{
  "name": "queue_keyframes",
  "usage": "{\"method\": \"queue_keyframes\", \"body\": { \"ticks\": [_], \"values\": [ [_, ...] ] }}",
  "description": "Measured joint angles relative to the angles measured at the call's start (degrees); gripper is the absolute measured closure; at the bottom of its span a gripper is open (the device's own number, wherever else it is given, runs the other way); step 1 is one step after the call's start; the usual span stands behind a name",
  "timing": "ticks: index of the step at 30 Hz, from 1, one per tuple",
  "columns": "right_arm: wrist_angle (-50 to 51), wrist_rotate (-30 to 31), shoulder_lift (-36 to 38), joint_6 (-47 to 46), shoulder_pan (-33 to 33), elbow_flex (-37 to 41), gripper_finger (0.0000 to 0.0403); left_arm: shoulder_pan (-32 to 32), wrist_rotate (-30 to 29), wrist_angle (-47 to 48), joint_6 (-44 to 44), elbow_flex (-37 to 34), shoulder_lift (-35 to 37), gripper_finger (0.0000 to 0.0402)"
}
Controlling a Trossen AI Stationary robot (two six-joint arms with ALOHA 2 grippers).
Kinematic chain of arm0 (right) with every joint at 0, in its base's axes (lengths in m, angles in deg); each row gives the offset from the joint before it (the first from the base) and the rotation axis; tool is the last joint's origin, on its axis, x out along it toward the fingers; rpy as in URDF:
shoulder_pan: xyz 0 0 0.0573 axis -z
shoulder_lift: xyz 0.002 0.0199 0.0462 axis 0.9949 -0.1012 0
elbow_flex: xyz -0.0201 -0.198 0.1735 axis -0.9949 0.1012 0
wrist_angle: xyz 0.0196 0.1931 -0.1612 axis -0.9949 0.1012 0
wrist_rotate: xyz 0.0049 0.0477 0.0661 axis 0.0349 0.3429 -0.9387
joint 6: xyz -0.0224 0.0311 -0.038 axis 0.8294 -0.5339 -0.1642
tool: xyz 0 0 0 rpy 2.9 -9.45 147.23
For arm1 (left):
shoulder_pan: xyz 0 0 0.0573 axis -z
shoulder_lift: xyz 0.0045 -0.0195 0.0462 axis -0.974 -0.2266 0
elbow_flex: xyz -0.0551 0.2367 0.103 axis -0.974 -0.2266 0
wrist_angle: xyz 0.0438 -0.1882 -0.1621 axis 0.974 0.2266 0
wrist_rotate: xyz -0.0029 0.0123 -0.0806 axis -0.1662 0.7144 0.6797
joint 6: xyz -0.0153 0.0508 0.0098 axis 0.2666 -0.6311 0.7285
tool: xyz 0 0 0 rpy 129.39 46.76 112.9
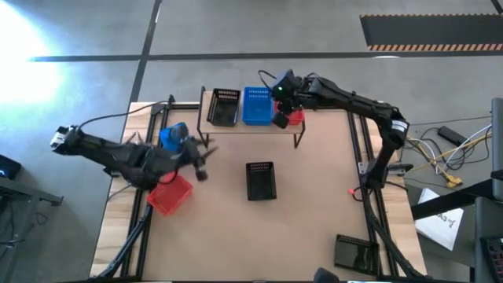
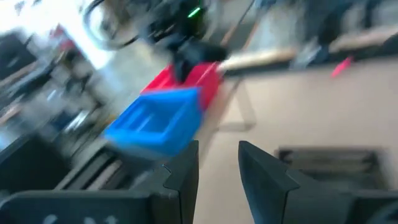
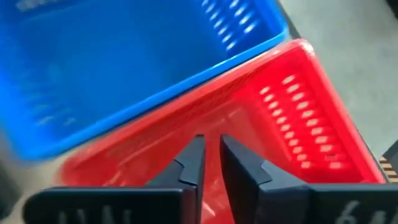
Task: Stack baskets on shelf by color
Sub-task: Adjust the stack of orange bins
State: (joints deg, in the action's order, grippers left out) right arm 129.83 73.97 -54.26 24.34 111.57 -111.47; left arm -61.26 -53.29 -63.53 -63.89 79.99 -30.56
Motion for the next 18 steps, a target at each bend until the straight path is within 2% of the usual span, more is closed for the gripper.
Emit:
{"method": "queue_keyframes", "body": {
  "ticks": [3, 6, 12, 18],
  "values": [
    [-5.9, -0.8, 0.0, 0.4, 0.9, 2.6, 0.0379, -6.0, 0.0, 12.5, 1.3, 6.4, -1.8, 0.0305],
    [-9.3, -2.4, 0.0, 1.1, 0.8, 3.7, 0.0392, -11.6, 0.8, 16.5, 1.3, 8.2, -2.9, 0.0305],
    [-12.1, -6.4, 0.0, 2.5, 0.8, 3.8, 0.0394, -21.5, 9.3, 17.5, 0.8, 8.3, -3.9, 0.0305],
    [-12.3, -5.2, 0.0, 3.6, 0.6, 3.5, 0.0394, -27.2, 16.6, 17.1, 0.7, 8.4, -5.1, 0.0305]
  ]
}}
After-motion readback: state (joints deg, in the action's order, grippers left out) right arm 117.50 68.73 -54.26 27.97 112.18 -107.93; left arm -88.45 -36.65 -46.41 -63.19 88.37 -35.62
